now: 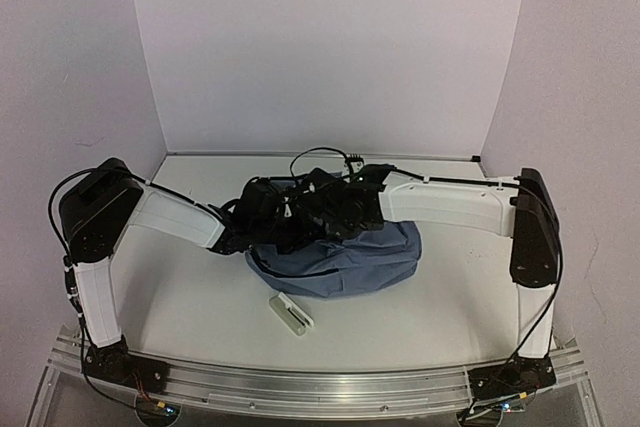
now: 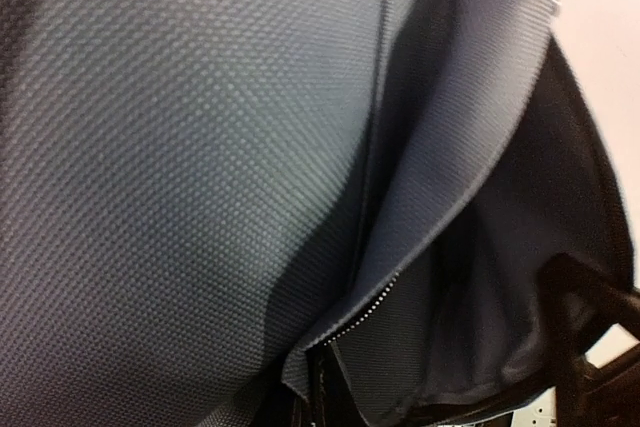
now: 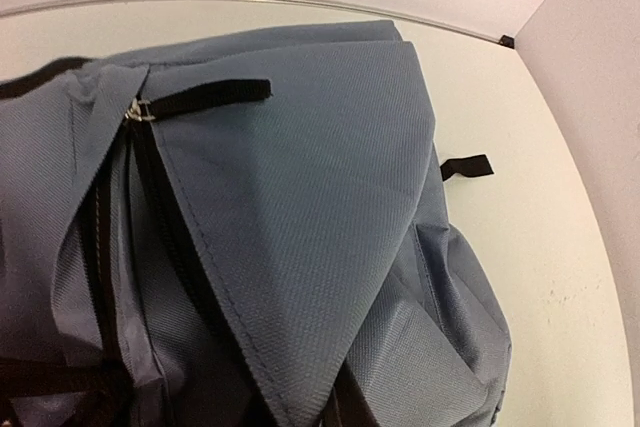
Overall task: Pack the student bag
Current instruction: Unzip the student bag at the center of the board, then pick up the stationery from the center of the board.
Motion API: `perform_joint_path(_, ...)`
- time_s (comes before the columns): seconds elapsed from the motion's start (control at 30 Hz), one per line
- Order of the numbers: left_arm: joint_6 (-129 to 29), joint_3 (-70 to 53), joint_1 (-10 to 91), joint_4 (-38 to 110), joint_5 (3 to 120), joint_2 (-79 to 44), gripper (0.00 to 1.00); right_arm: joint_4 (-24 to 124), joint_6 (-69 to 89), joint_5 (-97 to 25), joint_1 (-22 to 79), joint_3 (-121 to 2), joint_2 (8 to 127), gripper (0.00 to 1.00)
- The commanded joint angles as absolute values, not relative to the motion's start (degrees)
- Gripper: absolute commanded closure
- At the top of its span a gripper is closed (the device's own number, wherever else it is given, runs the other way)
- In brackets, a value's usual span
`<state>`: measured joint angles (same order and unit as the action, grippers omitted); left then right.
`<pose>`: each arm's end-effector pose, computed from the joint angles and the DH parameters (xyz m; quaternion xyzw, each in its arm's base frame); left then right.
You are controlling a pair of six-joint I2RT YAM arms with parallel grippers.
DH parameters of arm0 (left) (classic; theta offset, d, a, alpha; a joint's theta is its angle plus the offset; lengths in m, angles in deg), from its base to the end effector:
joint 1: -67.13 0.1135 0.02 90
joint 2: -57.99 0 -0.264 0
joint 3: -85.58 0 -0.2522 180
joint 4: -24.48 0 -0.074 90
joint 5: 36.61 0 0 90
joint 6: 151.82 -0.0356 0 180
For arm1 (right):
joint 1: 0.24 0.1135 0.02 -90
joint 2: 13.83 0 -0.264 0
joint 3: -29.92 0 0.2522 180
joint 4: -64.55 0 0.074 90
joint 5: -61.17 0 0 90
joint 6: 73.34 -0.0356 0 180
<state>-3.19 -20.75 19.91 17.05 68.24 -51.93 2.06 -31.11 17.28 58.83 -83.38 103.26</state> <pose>0.2706 -0.3059 0.1603 -0.0194 0.8559 -0.4697 0.2155 0.2438 0.3570 0.2415 -0.0086 0.9040 -0.0765 0.4205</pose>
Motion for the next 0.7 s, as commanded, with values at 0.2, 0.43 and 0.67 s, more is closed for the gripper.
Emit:
perform_joint_path(0.2,-2.35,-18.59,21.07,32.75,56.66,-51.18,1.00,2.97,-33.43,21.79,57.99,-78.06,85.78,1.00)
perform_joint_path(0.43,-1.54,-19.02,21.50,34.42,54.18,-50.00,1.00,10.65,-33.38,18.20,56.66,-70.43,82.91,1.00)
perform_joint_path(0.67,-7.24,-19.52,21.60,36.69,54.45,-42.55,0.69,18.10,-31.66,12.54,54.87,-64.97,79.47,1.00)
